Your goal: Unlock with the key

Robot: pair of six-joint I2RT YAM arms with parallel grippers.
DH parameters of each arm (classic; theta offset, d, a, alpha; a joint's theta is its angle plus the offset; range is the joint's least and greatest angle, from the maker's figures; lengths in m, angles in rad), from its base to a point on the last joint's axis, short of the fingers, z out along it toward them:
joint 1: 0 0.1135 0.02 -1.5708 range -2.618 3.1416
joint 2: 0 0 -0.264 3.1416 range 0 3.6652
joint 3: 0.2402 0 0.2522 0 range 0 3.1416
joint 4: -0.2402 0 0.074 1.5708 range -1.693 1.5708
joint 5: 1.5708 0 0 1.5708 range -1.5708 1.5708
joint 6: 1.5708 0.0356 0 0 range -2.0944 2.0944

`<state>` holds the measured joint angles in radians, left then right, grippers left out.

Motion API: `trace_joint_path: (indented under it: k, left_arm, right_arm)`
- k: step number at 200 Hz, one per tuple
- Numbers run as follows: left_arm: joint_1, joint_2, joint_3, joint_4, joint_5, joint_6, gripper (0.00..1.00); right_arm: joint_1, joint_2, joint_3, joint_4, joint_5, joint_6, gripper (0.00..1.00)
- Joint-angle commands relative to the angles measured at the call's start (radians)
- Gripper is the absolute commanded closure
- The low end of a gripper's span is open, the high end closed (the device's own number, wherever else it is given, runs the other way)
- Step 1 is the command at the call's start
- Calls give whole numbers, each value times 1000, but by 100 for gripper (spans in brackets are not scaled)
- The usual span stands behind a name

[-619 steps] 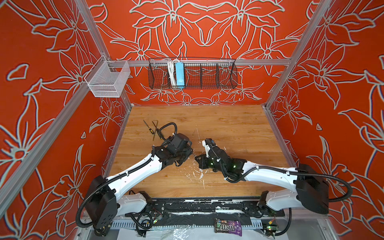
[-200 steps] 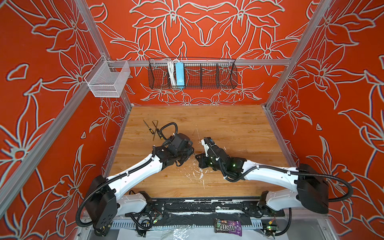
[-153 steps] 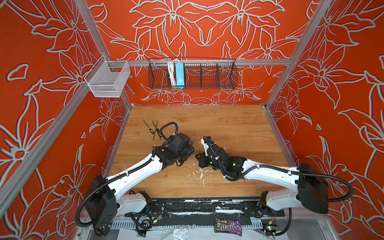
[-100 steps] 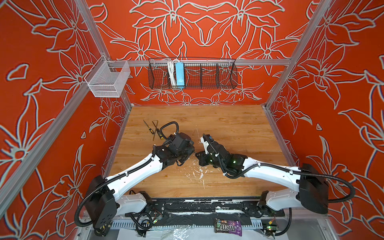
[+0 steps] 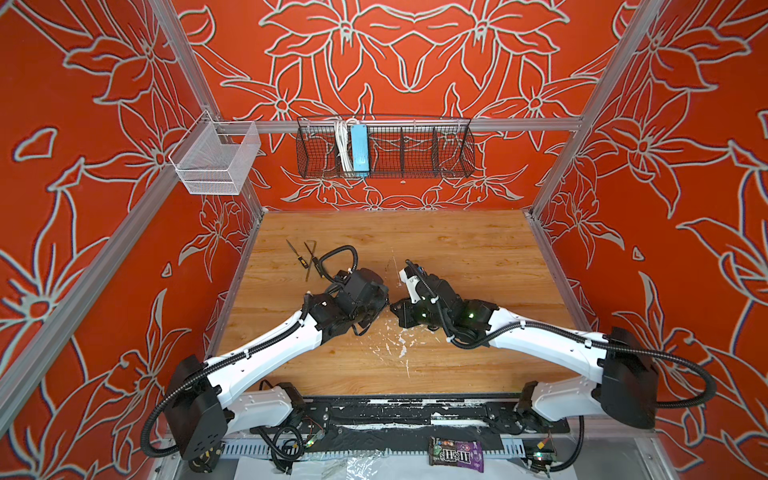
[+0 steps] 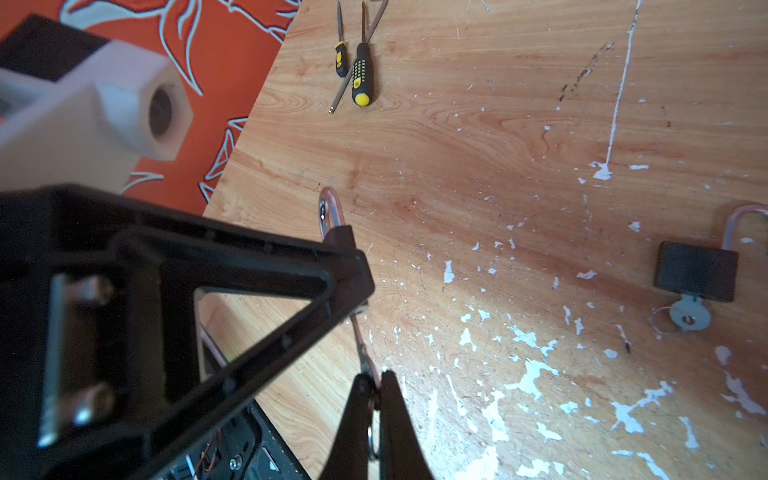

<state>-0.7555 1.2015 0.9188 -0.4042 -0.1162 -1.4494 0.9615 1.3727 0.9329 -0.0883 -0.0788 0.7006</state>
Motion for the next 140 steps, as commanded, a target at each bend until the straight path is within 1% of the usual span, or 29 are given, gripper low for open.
trace_joint_path:
  k: [1, 13, 27, 36, 50, 64, 83, 100, 128, 140]
  left_arm:
    - [-64, -12, -8, 87, 127, -48, 100]
    - [-73, -14, -16, 129, 139, -52, 100]
    - [-77, -6, 5, 126, 155, -43, 100]
    - [-80, -2, 17, 110, 167, -40, 100]
    - [-89, -8, 16, 140, 183, -35, 100]
    - [-97, -21, 23, 135, 169, -31, 100]
    - [-98, -37, 32, 108, 136, -25, 100]
    - [-98, -47, 21, 143, 122, -24, 100]
    - [-104, -57, -4, 200, 94, -28, 100]
    - [-106, -59, -14, 228, 88, -25, 100]
  right_arm:
    - [13, 1, 1, 240, -26, 27, 100]
    - [13, 6, 6, 279, -51, 15, 100]
    - [13, 14, 41, 255, -78, -10, 100]
    - [13, 18, 66, 214, -70, -26, 100]
    - [12, 17, 93, 153, -29, -42, 100]
    - [3, 3, 69, 188, -31, -31, 100]
    - [-1, 5, 60, 221, -78, 20, 100]
    - [0, 12, 57, 255, -134, 85, 100]
    - [-2, -4, -16, 380, -107, 252, 100]
    - [-3, -14, -20, 385, -89, 298, 100]
